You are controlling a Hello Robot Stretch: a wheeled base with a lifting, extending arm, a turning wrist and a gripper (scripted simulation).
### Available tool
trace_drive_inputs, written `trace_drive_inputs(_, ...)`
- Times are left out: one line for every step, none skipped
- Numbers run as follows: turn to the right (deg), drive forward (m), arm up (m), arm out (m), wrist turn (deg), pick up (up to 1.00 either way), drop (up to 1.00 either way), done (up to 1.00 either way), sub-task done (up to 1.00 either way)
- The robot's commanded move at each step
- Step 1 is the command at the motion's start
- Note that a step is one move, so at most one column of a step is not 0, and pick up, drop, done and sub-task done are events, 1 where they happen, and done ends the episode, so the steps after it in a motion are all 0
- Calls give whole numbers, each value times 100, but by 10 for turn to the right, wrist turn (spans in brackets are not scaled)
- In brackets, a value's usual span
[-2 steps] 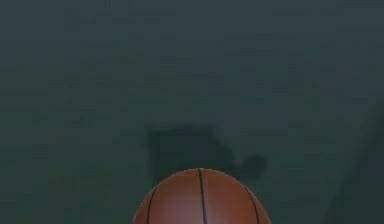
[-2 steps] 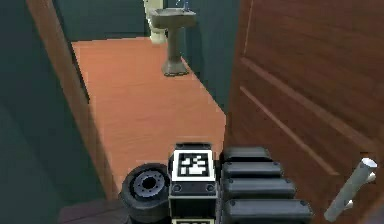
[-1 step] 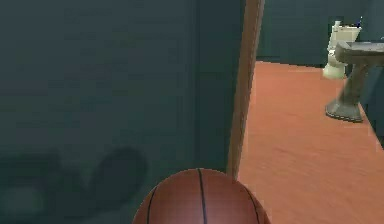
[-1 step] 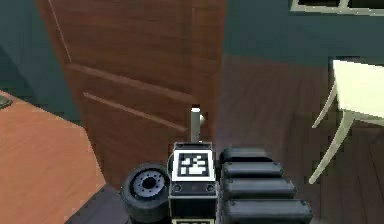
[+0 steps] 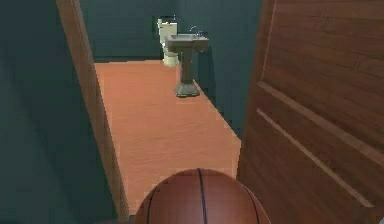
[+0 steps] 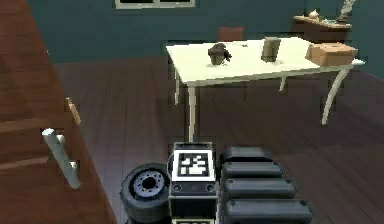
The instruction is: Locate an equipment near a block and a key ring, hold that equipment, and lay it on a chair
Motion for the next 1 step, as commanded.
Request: trace_drive_inputs(0,100,0,0,0,0,0,0,0)
